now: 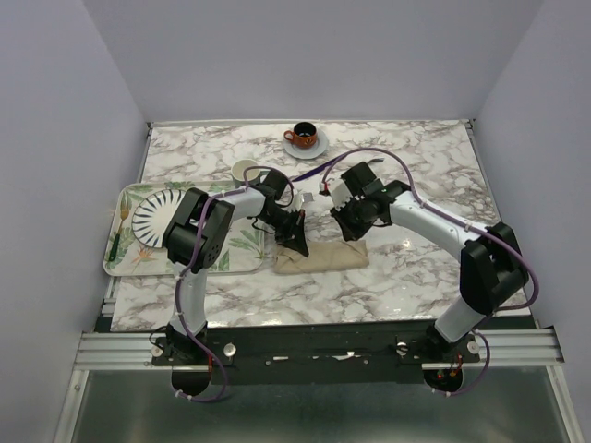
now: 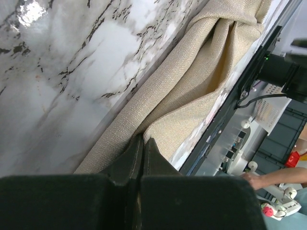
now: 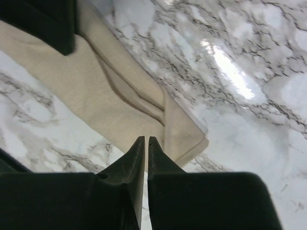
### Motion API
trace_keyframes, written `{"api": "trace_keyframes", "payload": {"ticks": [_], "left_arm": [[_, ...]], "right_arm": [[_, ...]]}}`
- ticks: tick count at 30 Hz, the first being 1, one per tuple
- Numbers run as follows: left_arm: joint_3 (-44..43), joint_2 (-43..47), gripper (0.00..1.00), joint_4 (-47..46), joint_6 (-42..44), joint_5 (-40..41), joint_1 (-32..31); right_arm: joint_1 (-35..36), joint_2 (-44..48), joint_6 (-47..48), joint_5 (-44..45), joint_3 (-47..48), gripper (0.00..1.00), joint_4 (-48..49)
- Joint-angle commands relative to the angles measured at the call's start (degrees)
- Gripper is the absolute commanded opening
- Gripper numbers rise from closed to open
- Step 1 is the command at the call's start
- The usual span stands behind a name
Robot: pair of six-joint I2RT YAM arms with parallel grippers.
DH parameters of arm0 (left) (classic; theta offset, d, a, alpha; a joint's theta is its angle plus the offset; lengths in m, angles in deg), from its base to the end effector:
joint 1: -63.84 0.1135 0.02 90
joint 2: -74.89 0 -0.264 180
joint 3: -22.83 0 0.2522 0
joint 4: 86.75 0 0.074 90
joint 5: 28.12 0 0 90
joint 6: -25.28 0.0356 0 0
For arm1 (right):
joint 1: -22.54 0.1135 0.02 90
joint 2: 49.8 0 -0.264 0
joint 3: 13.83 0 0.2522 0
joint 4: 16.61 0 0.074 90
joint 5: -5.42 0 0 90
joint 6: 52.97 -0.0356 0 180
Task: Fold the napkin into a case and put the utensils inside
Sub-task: Stuff the smaller-rectangle-folded napkin into the folded napkin.
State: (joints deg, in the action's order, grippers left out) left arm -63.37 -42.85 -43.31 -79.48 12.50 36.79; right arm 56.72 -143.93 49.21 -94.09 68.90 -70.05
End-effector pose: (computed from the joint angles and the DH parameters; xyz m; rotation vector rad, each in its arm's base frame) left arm 0.3288 -0.1982 0.1214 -0.4627 -2.7316 1.3178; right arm 0.2719 0.1917 0.2282 -1.1180 2.4827 0.3382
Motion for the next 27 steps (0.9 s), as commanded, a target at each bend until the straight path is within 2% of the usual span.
{"api": "trace_keyframes", "payload": {"ticks": [1, 8, 19, 21, 26, 27], "left_arm": [[0.6, -3.6, 0.0, -0.5, 1.1, 5.3, -0.1], [0.5, -4.0, 0.0, -0.6, 0.3, 4.6, 0.1], [-1.4, -4.4, 0.0, -0.4, 0.3, 2.8, 1.3], [-1.2, -3.6, 0.08, -0.8, 0.3, 1.5, 1.6], [2.6, 2.4, 0.36, -7.0, -2.0, -0.4, 4.6], [3.2, 5.1, 0.38, -8.3, -3.2, -0.3, 5.5]], "right_arm": [[0.6, 1.1, 1.1, -9.6, 0.5, 0.13, -1.3], [1.5, -2.6, 0.1, -11.7, -1.0, 0.11, 0.5], [0.9, -11.7, -5.1, -5.5, -0.9, 0.08, 4.2], [0.5, -12.3, -5.5, -5.5, -0.9, 0.08, 3.9], [-0.4, -13.5, -6.9, -5.6, -1.5, 0.08, 3.5], [-0.9, -13.7, -7.2, -5.6, -1.6, 0.08, 3.4]]}}
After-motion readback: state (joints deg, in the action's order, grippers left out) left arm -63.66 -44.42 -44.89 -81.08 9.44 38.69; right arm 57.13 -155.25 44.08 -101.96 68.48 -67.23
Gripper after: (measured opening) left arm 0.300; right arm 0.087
